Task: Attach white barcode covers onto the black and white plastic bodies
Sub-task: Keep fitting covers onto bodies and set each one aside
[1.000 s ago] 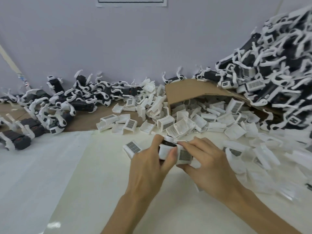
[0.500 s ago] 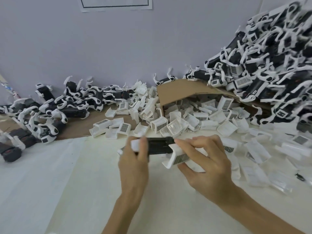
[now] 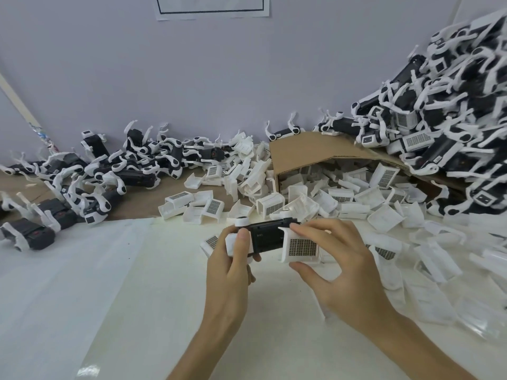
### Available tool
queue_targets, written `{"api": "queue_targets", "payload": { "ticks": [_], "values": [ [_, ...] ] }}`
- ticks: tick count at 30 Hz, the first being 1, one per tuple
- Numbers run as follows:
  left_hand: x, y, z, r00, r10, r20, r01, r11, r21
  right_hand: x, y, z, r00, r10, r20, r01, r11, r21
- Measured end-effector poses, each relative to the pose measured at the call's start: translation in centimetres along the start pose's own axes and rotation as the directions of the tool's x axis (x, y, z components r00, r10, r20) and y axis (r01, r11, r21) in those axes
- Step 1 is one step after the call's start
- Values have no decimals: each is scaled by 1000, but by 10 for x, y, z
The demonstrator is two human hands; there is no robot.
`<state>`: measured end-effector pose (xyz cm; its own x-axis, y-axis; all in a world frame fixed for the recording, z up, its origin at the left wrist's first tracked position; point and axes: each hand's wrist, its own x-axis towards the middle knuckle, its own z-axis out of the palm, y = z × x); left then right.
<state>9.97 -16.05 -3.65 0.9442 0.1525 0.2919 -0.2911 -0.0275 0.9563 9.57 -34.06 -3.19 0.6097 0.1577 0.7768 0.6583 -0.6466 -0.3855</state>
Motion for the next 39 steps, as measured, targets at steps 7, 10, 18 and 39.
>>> {"api": "queue_targets", "payload": {
  "ticks": [7,10,18,39],
  "values": [
    [-10,4,7,988,100,120,-104,994,26,0,2,-1,999,-34,-4,34,997,-70],
    [-12,7,7,976,144,162,-157,985,67,-1,2,-1,999,-36,11,37,998,-48],
    [-14,8,8,971,135,199,-151,986,67,0,4,-2,997,-60,40,61,997,-46],
    [-6,19,1,946,52,319,23,974,-227,8,-3,-12,902,365,232,-432,781,450]
  ]
}}
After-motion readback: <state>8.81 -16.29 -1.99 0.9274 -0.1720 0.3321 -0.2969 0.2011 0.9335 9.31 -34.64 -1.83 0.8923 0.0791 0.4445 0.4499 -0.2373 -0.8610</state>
